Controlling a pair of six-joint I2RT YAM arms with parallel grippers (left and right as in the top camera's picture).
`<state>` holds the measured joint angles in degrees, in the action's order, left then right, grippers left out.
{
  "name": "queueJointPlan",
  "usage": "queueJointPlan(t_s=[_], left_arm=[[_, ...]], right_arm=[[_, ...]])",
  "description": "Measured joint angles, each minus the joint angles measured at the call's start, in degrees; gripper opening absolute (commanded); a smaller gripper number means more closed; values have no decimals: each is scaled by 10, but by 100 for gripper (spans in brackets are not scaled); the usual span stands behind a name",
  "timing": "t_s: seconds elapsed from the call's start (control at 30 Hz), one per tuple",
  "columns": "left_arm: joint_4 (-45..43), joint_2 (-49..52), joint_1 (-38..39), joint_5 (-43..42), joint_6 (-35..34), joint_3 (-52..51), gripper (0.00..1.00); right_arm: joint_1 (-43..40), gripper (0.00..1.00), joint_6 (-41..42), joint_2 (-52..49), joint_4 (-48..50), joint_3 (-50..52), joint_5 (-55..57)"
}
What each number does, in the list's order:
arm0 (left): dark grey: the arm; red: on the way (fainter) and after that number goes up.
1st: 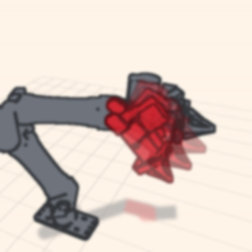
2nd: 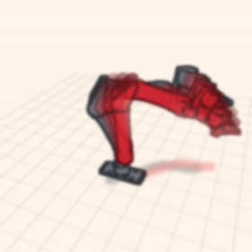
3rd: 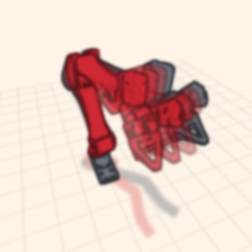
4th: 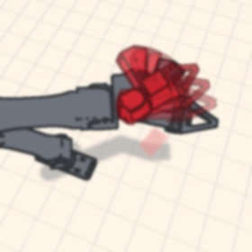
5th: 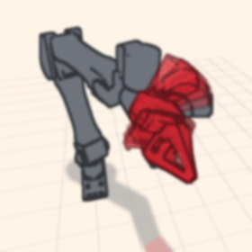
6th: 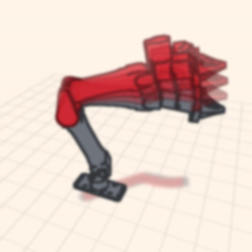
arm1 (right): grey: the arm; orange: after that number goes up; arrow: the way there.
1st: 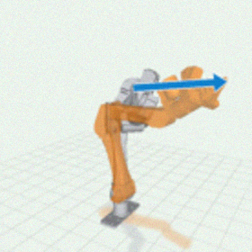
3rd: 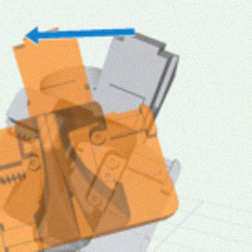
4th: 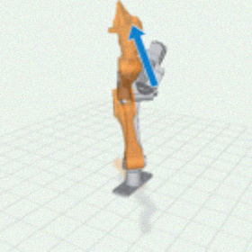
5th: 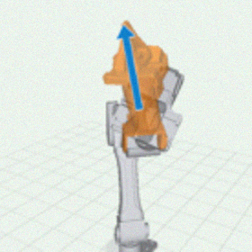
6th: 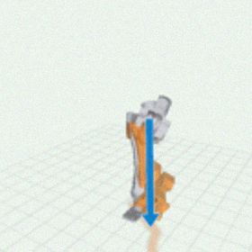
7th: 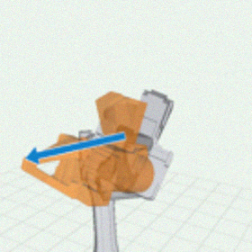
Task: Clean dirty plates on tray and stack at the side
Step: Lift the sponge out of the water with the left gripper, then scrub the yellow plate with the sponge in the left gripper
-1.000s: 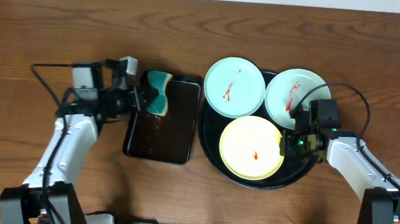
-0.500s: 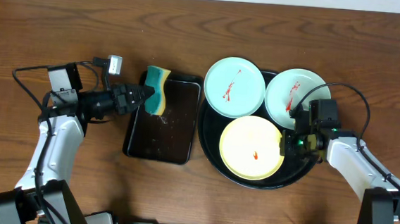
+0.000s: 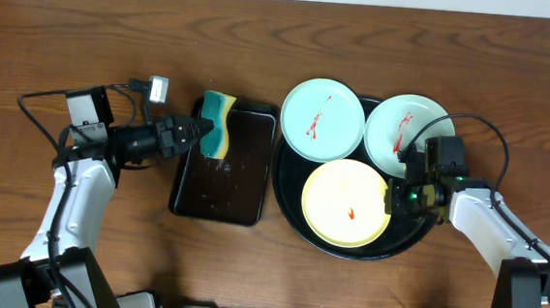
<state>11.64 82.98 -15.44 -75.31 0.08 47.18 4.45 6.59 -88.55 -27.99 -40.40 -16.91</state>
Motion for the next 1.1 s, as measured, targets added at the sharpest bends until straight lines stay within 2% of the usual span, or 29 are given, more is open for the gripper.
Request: queueJointPlan(t_s=[0.33,0.43,0.53,0.87,0.97,1.1], left_arm=[[0,0,0,23,-23,0,7],[15,0,12,106,-51,0,7],[33,0,56,226,-66,0,7],[35,0,317,642,-79,0,7],[37,0,371,738,-89,0,7],[65,0,391,776,-105,3,7]], right_arm=[[0,1,0,0,1,0,0],[0,1,0,0,6,0,2],[0,1,1,0,10,0,5],[0,1,3,0,11,0,8],[0,1,3,0,11,0,10],[0,1,4,0,11,0,12]])
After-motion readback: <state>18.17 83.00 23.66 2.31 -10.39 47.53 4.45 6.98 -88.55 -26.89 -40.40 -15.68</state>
